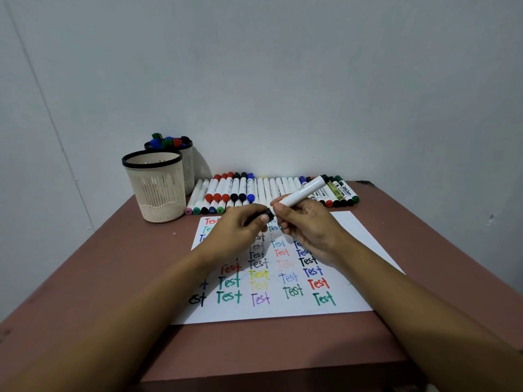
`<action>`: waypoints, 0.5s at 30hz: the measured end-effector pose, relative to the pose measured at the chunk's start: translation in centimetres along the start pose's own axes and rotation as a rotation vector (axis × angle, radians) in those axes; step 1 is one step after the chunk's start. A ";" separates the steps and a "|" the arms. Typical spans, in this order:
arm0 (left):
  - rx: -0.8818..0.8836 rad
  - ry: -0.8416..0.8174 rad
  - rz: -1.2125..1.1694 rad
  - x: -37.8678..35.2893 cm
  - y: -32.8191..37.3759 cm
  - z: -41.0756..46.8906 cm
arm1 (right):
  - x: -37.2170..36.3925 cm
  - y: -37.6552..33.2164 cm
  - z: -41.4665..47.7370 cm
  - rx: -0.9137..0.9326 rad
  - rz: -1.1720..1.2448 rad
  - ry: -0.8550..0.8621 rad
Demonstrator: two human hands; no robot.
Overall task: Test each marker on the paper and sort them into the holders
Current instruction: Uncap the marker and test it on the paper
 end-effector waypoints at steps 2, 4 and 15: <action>0.009 -0.014 -0.009 0.0 0.0 0.0 | 0.0 0.1 0.0 -0.001 0.006 -0.018; 0.029 -0.022 -0.056 0.0 -0.3 0.0 | 0.0 0.0 0.1 -0.005 -0.003 -0.020; 0.077 0.274 -0.716 3.1 -1.7 -0.3 | 2.6 -0.4 0.4 0.012 0.173 0.239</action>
Point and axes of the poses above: each hand's wrist, its own z-axis towards the middle knuckle, its own x-axis out of the back of the hand, y = z × x, the point moved 8 cm from there along z, towards the middle knuckle, and after that the axes turned 13 degrees about -y, right-handed, at the moved point
